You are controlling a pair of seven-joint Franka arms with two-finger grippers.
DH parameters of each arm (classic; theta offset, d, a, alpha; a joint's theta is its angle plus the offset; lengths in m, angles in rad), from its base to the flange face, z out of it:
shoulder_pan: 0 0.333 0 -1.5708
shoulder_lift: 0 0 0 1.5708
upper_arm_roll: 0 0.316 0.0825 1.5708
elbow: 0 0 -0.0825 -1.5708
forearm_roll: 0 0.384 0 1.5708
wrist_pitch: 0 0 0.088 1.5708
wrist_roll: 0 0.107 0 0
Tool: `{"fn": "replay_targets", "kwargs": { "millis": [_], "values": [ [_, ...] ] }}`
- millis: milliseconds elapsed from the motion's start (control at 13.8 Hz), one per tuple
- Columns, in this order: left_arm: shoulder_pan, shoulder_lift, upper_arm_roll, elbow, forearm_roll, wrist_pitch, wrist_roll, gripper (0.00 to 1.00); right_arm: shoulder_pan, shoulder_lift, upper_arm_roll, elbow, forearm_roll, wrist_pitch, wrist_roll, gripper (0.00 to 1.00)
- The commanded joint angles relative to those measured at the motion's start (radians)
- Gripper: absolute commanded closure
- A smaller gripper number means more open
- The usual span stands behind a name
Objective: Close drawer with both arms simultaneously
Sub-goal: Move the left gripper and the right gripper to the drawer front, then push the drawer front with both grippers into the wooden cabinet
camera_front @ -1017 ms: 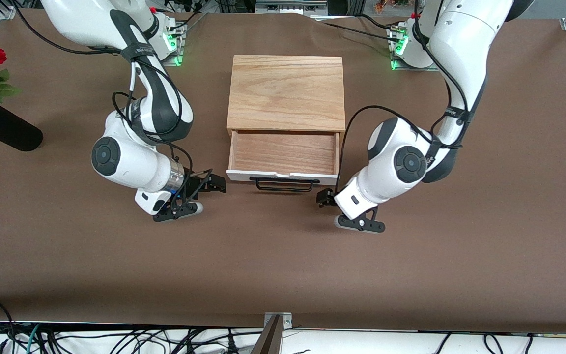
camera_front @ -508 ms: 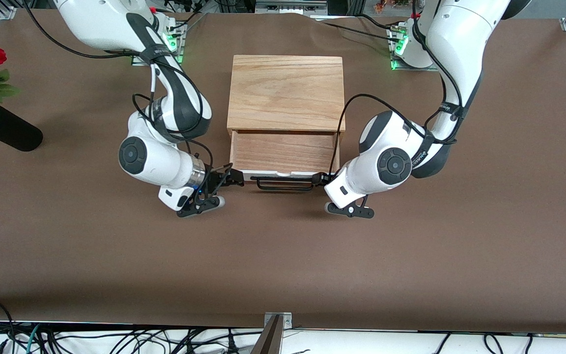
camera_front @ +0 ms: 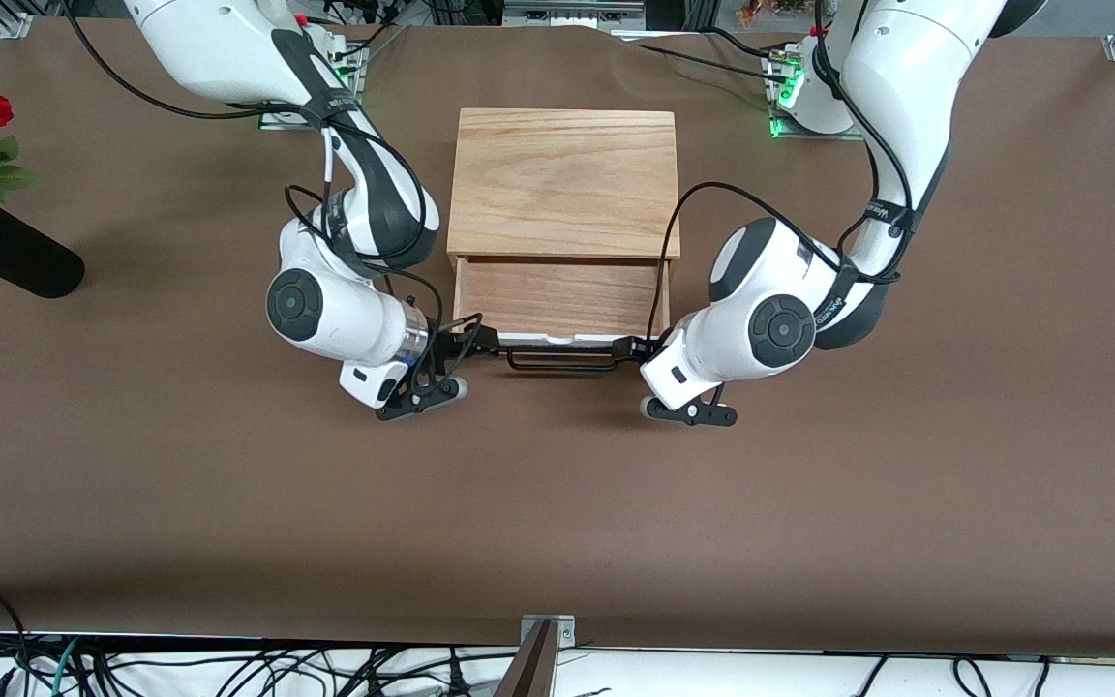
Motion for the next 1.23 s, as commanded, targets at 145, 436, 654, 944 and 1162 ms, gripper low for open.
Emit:
{"fn": "replay_targets", "kwargs": {
  "millis": [145, 436, 654, 944, 1162],
  "values": [
    [-0.010, -0.015, -0.006, -0.009, -0.033, -0.038, -0.003, 0.00, 0.002, 0.011, 0.001, 0.018, 0.018, -0.008, -0.001, 0.00],
    [-0.013, -0.015, -0.007, -0.009, -0.035, -0.055, -0.005, 0.00, 0.012, 0.011, 0.001, 0.012, 0.018, -0.010, -0.003, 0.00],
    [-0.016, -0.015, -0.022, -0.009, -0.044, -0.075, -0.005, 0.00, 0.026, 0.009, 0.001, 0.009, 0.018, -0.039, -0.001, 0.00],
    [-0.018, -0.015, -0.032, -0.011, -0.049, -0.091, -0.005, 0.00, 0.040, 0.009, 0.001, 0.009, 0.018, -0.095, 0.000, 0.00],
    [-0.019, -0.015, -0.033, -0.014, -0.049, -0.111, -0.003, 0.00, 0.046, 0.009, 0.001, 0.009, 0.018, -0.144, 0.000, 0.00]
  ]
}}
